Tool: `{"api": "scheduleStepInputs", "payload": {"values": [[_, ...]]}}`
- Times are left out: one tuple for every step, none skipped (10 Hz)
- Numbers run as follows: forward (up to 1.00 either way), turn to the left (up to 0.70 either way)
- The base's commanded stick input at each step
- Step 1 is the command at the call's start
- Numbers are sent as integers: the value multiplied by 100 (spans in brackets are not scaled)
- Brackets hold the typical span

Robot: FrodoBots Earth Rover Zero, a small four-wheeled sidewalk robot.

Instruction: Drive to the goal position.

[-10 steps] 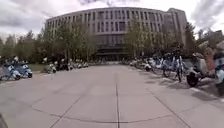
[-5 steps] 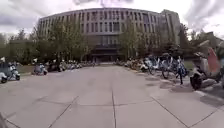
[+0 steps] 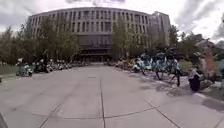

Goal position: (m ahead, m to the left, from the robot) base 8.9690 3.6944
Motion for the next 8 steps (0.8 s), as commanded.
{"api": "scheduleStepInputs", "payload": {"values": [[70, 1], [70, 1], [70, 1], [70, 1], [70, 1], [70, 1], [70, 1], [70, 1]]}}
